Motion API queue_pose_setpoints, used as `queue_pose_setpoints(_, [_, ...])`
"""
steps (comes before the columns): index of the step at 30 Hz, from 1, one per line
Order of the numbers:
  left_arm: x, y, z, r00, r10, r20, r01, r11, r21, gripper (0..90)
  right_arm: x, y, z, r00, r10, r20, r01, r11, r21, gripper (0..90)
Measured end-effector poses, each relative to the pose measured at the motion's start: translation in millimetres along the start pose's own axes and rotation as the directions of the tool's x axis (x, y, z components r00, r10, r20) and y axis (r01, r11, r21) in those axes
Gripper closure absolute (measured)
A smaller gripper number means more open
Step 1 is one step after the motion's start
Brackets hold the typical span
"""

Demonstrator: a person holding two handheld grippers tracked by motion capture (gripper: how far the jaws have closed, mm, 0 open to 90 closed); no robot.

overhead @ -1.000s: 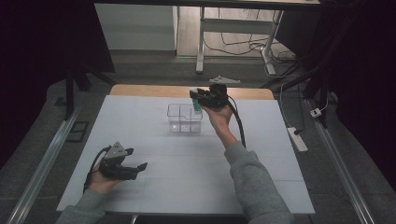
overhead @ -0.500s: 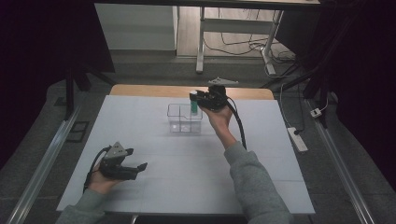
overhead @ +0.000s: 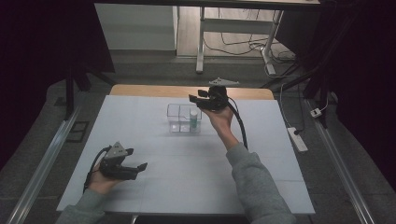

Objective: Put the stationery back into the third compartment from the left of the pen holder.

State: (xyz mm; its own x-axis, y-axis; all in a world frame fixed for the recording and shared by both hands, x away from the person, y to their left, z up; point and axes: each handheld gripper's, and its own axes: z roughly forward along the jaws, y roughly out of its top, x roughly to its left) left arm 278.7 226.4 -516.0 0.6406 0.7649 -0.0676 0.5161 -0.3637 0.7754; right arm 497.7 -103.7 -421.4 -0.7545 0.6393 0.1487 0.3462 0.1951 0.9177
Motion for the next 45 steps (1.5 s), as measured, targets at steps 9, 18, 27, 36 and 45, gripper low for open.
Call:
queue_pose_setpoints(9, [0.1, 0.1, 0.0, 1.0, 0.0, -0.001, 0.0, 1.0, -0.001, 17.1, -0.1, -3.8, -9.4, 0.9997, -0.023, -0.003, 0.023, 1.0, 0.013, 43.9])
queue_pose_setpoints(18, [0.3, -0.3, -1.7, 1.0, 0.0, -0.006, 0.0, 1.0, -0.003, 17.1, -0.6, -9.7, -20.6, 0.9995, -0.032, -0.004, 0.032, 0.999, 0.02, 42.1])
queue_pose_setpoints(27, [1.7, -1.4, -2.9, 0.9999, -0.008, -0.01, 0.008, 0.9999, -0.008, 17.1, 2.0, -17.0, -35.8, 0.9985, -0.054, -0.004, 0.055, 0.998, 0.029, 41.0])
queue_pose_setpoints(36, [0.8, -1.7, -3.2, 0.9999, -0.004, -0.01, 0.004, 1.0, -0.007, 17.1, 4.8, -28.6, -56.6, 0.9978, -0.066, -0.011, 0.066, 0.997, 0.037, 39.7])
queue_pose_setpoints(45, [0.3, -1.6, -3.4, 1.0, -0.002, -0.01, 0.002, 1.0, -0.007, 17.1, 7.6, -45.1, -83.4, 0.9974, -0.07, -0.015, 0.071, 0.996, 0.049, 39.0])
